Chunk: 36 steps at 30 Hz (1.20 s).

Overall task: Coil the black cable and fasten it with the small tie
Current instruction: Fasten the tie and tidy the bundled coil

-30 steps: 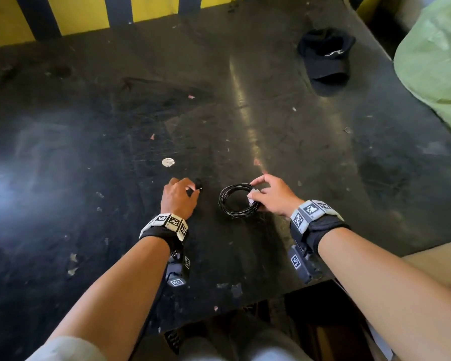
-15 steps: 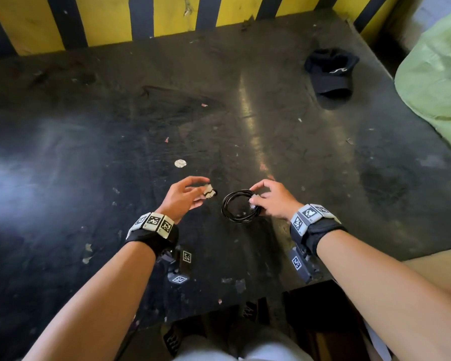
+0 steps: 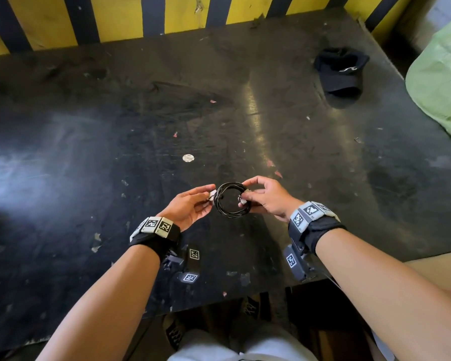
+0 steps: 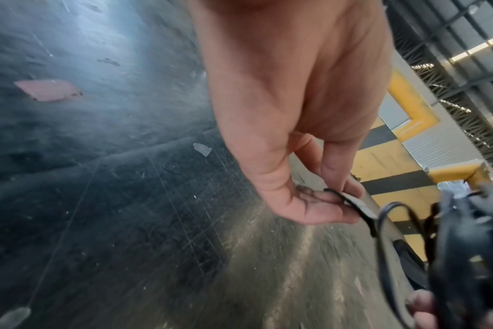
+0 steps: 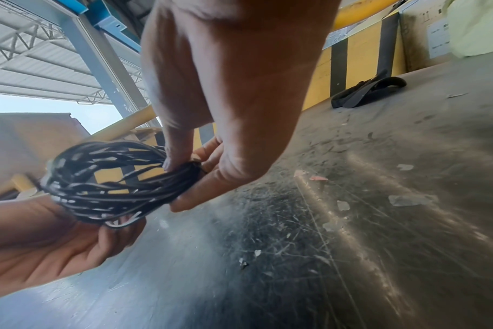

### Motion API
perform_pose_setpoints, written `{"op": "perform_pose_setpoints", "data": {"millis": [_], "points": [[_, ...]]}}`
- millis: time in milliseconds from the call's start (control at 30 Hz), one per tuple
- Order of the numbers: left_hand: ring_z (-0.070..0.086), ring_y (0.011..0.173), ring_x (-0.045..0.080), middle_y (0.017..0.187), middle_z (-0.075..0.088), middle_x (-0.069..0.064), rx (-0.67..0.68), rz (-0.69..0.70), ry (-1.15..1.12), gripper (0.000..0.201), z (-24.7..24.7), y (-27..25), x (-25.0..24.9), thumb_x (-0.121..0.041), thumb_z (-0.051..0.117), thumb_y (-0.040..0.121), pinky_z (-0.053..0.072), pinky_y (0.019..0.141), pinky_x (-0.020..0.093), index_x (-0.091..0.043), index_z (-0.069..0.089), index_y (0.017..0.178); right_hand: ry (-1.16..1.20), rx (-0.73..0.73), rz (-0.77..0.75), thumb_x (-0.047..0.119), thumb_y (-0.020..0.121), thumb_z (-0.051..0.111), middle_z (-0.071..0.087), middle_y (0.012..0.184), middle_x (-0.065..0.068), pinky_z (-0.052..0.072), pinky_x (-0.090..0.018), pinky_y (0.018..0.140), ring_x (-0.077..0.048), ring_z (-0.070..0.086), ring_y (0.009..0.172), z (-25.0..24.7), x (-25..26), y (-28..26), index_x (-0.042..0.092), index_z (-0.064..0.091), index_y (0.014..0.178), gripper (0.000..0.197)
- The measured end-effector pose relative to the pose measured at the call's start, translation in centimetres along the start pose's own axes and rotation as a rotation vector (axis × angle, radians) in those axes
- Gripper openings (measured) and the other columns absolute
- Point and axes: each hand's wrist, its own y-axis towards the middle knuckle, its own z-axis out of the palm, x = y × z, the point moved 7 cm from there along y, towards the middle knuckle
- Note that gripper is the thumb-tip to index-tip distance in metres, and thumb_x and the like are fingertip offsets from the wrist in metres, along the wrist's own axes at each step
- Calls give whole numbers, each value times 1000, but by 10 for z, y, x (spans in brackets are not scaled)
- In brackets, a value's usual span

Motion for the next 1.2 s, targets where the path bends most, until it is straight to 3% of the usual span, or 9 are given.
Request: {"op": "perform_pose_setpoints", "data": {"millis": [200, 333, 400, 500, 667, 767, 933, 1067, 1200], "points": [[69, 91, 19, 106, 72, 15, -93, -34, 343, 31, -12, 3, 11, 11, 55, 93, 62, 74, 23, -3, 74, 113, -123, -107, 50, -3, 94, 67, 72, 90, -23, 61, -54, 87, -29, 70, 86, -14, -14, 3, 1, 57, 117, 25], [69, 94, 22, 98, 71, 13, -191, 44, 611, 37, -18, 4, 14, 19, 59, 87, 62, 74, 21, -2, 75, 112, -205, -124, 80, -2, 92, 69, 73, 92, -25, 60, -58, 87, -29, 70, 89, -22, -27, 4, 10, 60, 103, 18], [71, 88, 21, 90, 75, 9, -220, 100, 738, 32, -23, 7, 14, 13, 67, 86, 62, 77, 23, -3, 77, 111, -221, -130, 85, -1, 92, 71, 74, 86, -20, 61, -57, 86, -27, 70, 84, -24, -31, 6, 13, 61, 98, 19], [77, 82, 21, 80, 79, 3, -288, 154, 894, 20, -30, 9, 13, -4, 77, 84, 62, 89, 36, -16, 82, 99, -216, -123, 86, -2, 93, 69, 72, 81, -16, 62, -52, 83, -22, 69, 78, -23, -34, 8, 11, 59, 101, 18], [74, 70, 6, 65, 76, -12, -371, 246, 1056, 4, -36, 8, 11, -28, 83, 78, 52, 103, 40, -28, 80, 82, -209, -112, 90, -2, 93, 68, 72, 83, -19, 62, -54, 85, -25, 71, 84, -18, -39, 11, 11, 59, 101, 18], [73, 70, 11, 65, 75, -11, -371, 267, 1142, 6, -38, 8, 11, -30, 82, 79, 55, 97, 40, -29, 77, 77, -222, -111, 96, -1, 92, 69, 73, 90, -23, 61, -57, 87, -27, 70, 88, -16, -42, 14, 13, 59, 100, 19], [69, 66, 11, 73, 74, -10, -313, 262, 1259, 13, -39, 11, 12, -33, 88, 74, 60, 86, 36, -29, 77, 79, -243, -99, 108, 1, 92, 70, 73, 86, -18, 60, -58, 88, -26, 69, 85, -12, -45, 19, 14, 59, 100, 19], [70, 68, 7, 76, 75, -8, -225, 216, 1268, 18, -40, 10, 19, -33, 90, 73, 63, 77, 34, -25, 76, 80, -260, -94, 101, 3, 92, 72, 76, 88, -19, 60, -59, 88, -27, 71, 88, -10, -45, 23, 15, 60, 100, 19], [71, 70, 9, 79, 74, -8, -190, 275, 1247, 19, -37, 7, 18, -31, 85, 80, 61, 71, 29, -25, 67, 76, -271, -99, 97, 4, 92, 72, 77, 91, -20, 60, -58, 88, -28, 72, 91, -10, -45, 24, 16, 60, 100, 19]]}}
